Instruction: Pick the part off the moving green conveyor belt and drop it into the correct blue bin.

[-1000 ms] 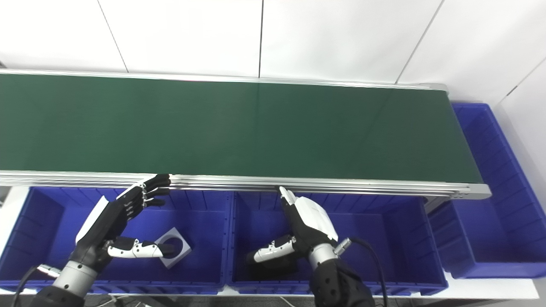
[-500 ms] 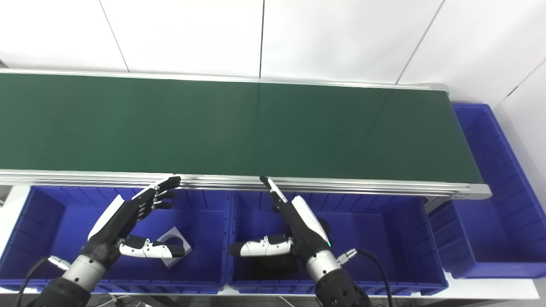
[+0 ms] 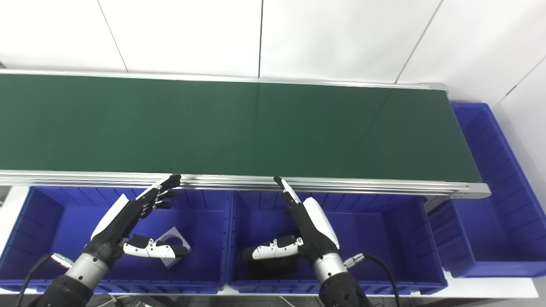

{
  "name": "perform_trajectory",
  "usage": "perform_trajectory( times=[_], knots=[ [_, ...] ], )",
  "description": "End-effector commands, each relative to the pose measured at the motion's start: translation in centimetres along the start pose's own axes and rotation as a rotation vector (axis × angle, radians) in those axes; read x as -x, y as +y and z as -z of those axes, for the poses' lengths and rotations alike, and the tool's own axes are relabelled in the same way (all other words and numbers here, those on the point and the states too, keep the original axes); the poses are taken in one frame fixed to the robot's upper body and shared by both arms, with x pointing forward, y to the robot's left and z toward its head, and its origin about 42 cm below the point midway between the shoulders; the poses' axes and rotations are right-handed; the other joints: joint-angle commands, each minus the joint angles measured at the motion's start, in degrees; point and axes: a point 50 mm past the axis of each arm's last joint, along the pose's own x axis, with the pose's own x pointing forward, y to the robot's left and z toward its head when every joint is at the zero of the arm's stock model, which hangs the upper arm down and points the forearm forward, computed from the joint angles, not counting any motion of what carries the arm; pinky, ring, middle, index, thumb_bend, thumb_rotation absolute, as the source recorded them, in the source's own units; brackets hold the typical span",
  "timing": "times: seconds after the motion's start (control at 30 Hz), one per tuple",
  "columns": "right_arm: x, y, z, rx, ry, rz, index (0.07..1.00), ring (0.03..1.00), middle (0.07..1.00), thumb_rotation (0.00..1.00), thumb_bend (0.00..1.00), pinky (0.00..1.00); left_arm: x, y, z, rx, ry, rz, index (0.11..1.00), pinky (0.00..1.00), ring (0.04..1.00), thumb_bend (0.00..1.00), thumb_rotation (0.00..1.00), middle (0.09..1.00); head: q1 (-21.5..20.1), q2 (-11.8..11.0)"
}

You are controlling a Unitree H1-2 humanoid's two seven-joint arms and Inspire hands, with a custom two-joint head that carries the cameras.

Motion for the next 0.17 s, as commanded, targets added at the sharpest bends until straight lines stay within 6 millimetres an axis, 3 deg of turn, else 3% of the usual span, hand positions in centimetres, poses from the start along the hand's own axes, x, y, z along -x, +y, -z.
perform_trajectory(
  times=[0.0, 0.13],
  knots=[
    [0.05, -0.71, -1.09, 0.000, -0.062, 0.004, 0.959, 0.950, 0.944, 0.16, 0.94, 0.86, -0.11, 0.47, -0.96, -0.012, -0.042, -0.017, 0.937, 0.81, 0.870, 0.84, 0.21, 0.926, 0.15, -0.28],
    [0.17, -1.21, -0.90, -0.012, -0.064, -0.016, 0.965, 0.933, 0.957, 0.16, 0.95, 0.82, -0.08, 0.41, -1.00, -0.011, -0.044, -0.024, 0.934, 0.80, 0.871, 0.85, 0.23, 0.926, 0.55, -0.32]
  ],
)
